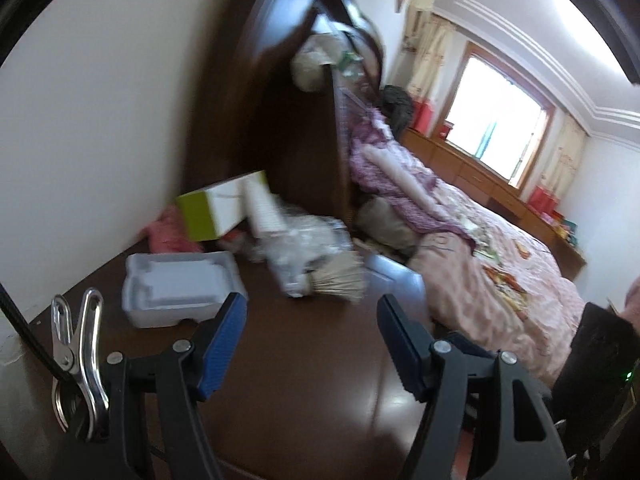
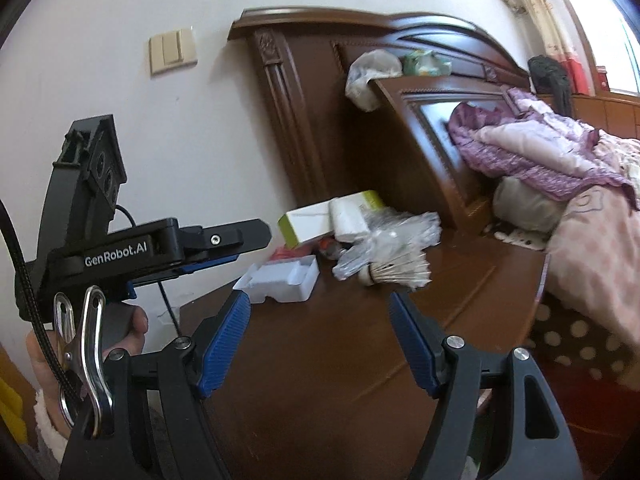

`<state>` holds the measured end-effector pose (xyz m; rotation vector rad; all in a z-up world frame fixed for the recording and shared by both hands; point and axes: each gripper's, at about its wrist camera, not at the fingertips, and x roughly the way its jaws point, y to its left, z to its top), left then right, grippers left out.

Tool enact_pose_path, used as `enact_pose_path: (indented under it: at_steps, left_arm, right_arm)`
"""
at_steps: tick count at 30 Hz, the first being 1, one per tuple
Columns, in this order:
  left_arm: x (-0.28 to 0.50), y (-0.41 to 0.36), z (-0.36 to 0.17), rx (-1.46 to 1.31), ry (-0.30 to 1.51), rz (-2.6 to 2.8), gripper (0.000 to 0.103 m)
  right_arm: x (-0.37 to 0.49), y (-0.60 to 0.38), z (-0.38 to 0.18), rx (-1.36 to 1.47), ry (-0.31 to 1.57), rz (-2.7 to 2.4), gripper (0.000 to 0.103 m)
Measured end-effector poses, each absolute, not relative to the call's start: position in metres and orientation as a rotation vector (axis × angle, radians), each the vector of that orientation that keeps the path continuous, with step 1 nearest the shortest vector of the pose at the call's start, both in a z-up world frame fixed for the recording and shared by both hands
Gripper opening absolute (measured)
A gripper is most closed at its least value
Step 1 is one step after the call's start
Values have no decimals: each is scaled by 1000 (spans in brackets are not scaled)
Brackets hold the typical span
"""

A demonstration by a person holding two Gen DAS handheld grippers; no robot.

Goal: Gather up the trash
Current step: 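Raise both open grippers from the bin back to the bedside table, then close both grippers together on the white plastic tray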

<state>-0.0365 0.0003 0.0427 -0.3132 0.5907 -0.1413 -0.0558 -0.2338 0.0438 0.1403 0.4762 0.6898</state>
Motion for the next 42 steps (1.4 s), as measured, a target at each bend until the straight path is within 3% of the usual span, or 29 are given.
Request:
enact_pose_path:
  at_steps: [18,22,26,29,31,34,42]
  left_arm:
    - [-22,89,-6,-358,660,68,71]
    - [-13,107,-20,-397,673,64,71]
    - [-9,121,-26,-429,672,58,70]
    - [-7,129,-28,-432,672,65,65]
    - [-5,133,-29,-434,679,65,53]
    - [0,135,-31,-427,693,68,43]
    - [18,136,-42,-421,723,93,42]
  right_arm:
    - [3,-134,4,-14,724,781,73]
    - [15,-123,0,-6,758,788,68]
    - [30,-110,5,-20,759,770,52]
    - [41,-100,8,-40,741,743,41]
    - [50,-94,7,-53,744,713,40]
    - [61,-86,0,-64,770,676,40]
    - [70,-74,-6,-101,803,644,38]
